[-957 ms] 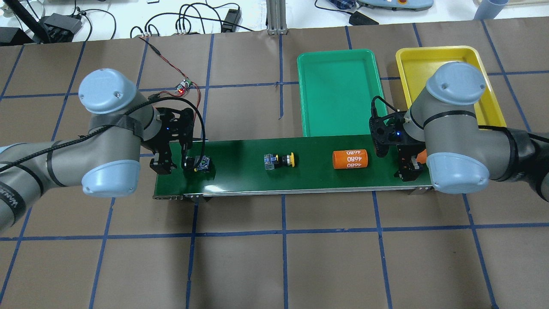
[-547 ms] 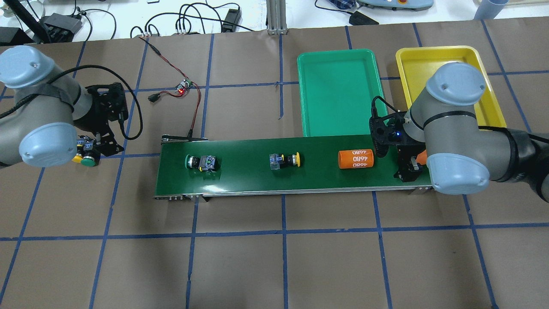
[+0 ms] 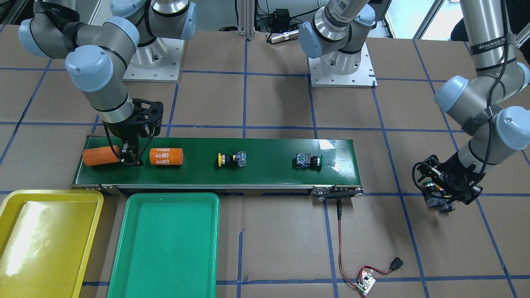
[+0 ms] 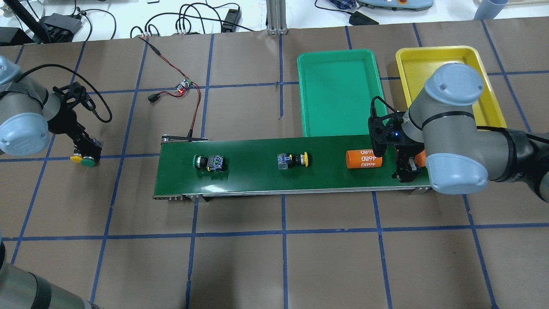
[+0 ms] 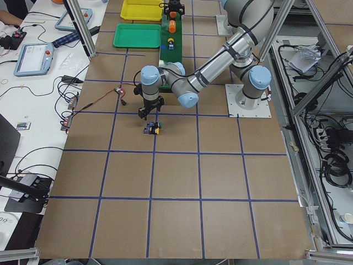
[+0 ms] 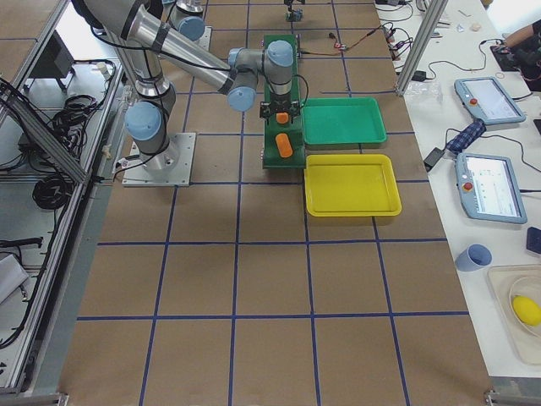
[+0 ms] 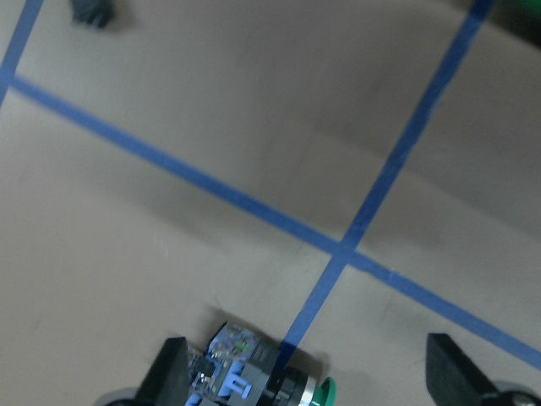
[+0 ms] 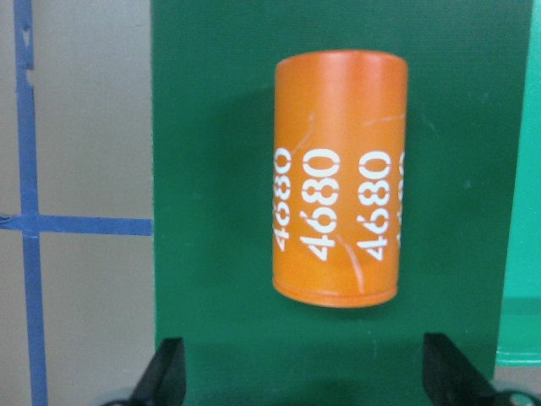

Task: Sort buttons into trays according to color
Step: 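Return the left gripper to the pile and grasp another button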

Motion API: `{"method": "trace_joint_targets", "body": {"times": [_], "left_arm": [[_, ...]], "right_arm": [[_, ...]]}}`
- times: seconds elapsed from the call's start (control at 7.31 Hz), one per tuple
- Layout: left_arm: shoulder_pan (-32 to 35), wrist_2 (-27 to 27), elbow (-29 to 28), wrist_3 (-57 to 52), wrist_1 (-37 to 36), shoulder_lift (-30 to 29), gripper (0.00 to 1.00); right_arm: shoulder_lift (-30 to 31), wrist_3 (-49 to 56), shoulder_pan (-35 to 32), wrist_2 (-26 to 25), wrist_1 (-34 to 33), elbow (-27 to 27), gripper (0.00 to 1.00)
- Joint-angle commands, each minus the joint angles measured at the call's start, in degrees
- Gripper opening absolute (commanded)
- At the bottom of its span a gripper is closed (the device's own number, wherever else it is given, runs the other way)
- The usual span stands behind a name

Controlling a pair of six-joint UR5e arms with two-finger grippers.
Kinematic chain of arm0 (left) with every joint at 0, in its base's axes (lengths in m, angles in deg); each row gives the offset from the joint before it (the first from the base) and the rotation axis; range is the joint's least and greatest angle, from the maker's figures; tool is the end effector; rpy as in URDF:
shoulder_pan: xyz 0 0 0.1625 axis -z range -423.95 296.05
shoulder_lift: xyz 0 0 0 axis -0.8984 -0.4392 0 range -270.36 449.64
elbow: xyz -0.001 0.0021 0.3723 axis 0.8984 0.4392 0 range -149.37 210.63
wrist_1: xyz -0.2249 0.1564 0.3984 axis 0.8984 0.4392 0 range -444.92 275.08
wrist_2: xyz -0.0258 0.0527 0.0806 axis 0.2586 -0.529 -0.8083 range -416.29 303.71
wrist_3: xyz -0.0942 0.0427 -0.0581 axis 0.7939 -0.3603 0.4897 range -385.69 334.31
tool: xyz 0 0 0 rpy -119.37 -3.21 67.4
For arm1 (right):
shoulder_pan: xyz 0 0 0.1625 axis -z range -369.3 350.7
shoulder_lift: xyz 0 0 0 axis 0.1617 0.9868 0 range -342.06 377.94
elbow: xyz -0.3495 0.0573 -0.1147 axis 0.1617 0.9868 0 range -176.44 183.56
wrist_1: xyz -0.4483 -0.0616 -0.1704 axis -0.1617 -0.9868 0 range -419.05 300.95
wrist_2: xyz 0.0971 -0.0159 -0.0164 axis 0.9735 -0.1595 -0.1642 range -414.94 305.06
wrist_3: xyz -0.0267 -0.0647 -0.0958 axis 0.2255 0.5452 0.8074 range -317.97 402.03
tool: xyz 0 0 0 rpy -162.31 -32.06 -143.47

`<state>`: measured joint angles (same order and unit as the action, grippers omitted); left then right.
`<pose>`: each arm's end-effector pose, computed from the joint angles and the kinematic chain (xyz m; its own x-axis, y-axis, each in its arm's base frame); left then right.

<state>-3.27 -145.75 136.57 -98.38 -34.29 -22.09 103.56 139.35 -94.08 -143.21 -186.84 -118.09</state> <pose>0.1810 -0.5967 0.1087 -0.7269 0.6863 -0.0257 0.6867 0.7267 -0.0179 0.0900 -0.5181 0.1448 0.0364 -0.9987 0.0343 -0.9990 -0.0373 -0.0259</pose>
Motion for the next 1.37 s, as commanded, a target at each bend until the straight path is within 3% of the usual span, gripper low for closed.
{"method": "trace_joint_targets", "body": {"times": [0.0, 0.82, 1.23], "left_arm": [[-0.13, 0.00, 1.29, 12.43, -0.09, -0.60, 1.00], [-0.74, -2.73, 4.09, 35.55, -3.17, -0.34, 1.00], [-1.00, -2.29, 5.77, 39.46, -3.25, -0.68, 1.00]], "right_arm": [[-0.27, -0.38, -0.04, 0.29, 0.00, 0.10, 1.00], [-0.28, -0.46, -0.04, 0.03, 0.00, 0.01, 1.00], [-0.45, -0.82, -0.04, 0.20, 0.00, 0.01, 1.00]]}}
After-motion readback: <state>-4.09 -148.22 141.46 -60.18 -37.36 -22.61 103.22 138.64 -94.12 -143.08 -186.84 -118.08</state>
